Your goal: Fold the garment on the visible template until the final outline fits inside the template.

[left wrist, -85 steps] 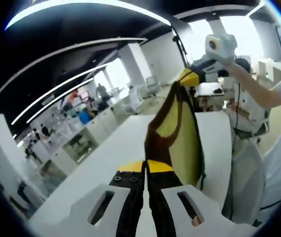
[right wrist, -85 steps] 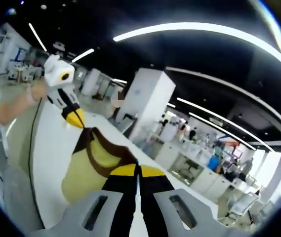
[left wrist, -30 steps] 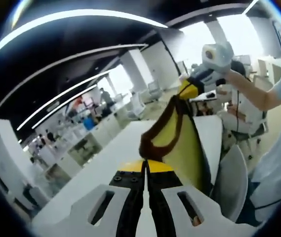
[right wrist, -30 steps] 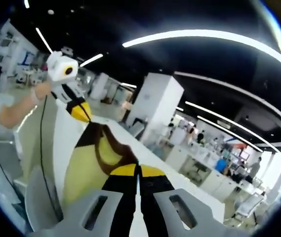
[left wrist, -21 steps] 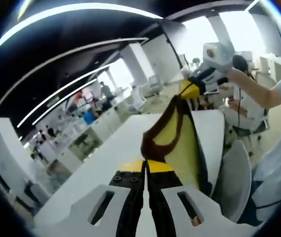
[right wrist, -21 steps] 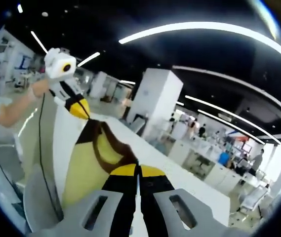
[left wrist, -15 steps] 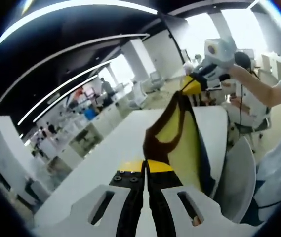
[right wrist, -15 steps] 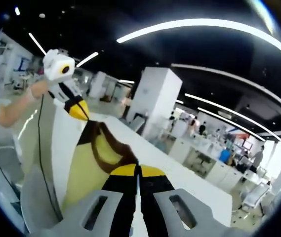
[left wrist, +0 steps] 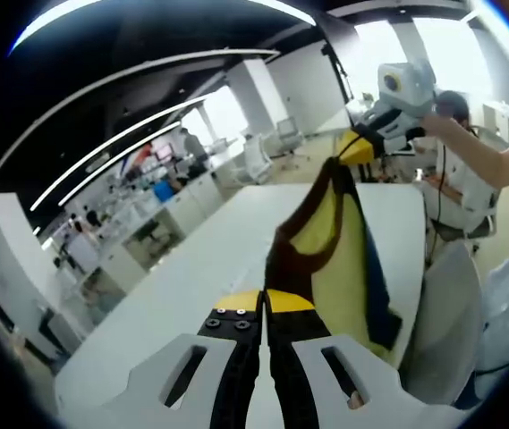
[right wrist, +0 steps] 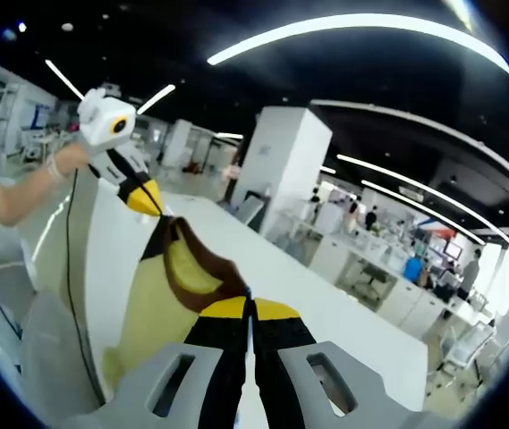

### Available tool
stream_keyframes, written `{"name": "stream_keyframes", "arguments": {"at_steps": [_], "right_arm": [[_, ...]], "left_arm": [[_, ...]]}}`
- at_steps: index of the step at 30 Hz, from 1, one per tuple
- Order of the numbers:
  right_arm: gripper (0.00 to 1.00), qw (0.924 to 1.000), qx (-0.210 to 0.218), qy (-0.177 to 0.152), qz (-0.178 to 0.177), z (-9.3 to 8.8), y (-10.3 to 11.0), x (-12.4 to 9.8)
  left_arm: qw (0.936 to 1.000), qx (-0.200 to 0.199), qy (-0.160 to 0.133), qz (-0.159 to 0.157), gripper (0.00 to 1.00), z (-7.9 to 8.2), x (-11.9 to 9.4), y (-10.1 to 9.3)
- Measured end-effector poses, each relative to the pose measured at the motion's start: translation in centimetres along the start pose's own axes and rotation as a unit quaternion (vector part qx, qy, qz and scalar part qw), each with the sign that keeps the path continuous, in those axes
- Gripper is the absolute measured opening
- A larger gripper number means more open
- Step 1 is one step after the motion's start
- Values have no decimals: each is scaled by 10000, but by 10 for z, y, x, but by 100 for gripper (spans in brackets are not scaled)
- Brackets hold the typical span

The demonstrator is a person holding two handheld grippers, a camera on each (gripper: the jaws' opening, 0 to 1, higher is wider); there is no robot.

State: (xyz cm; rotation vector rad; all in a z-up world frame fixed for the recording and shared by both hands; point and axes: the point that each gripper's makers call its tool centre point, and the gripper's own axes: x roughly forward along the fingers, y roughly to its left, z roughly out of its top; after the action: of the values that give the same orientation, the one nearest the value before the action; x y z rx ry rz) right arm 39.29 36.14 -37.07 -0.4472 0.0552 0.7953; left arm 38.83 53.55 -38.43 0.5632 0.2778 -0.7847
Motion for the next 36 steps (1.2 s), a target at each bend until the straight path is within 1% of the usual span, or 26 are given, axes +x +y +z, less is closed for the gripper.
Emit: {"name": "stream_keyframes", "arguments": {"at_steps": [5,7,9,12,13,14,16,22,25,28,33,36], "right_arm": [[1,9999,74,127,37,-13,-9,23],[1,9998,66,186,35,-18,-11,30],[1,9997,105,231,62,-25,-12,39],[1,9994,153,304,70,-36,-15,50],[1,9994,152,318,71,-37,-15,51],[1,9991,145,382,58,-43,-17,57],[1,9989,196,424,73,-50,-21,64],[1,9983,244,523,32,-69,-25,81],[1,9978,322,579,76,-77,-25,91],[1,9973,314,658,51,-87,-27,99],[1,9964,424,728,5,-103,-30,114],[1,9957,471,797,-39,-115,-33,124]], "left_arm": [[9999,-125,61,-24,0,-11,17,13],[9998,-175,126,-28,0,-19,28,22],[9997,-201,153,-45,0,-23,33,24],[9993,-296,208,-91,0,-36,48,32],[9993,-309,210,-95,0,-37,49,32],[9990,-371,213,-113,0,-43,55,36],[9987,-450,221,-119,0,-49,63,39],[9981,-563,235,-103,0,-63,83,47],[9976,-624,278,-86,0,-72,94,51],[9972,-660,348,-83,0,-82,104,53],[9966,-682,465,-30,0,-99,124,58],[9959,-724,537,-33,0,-108,132,58]]}}
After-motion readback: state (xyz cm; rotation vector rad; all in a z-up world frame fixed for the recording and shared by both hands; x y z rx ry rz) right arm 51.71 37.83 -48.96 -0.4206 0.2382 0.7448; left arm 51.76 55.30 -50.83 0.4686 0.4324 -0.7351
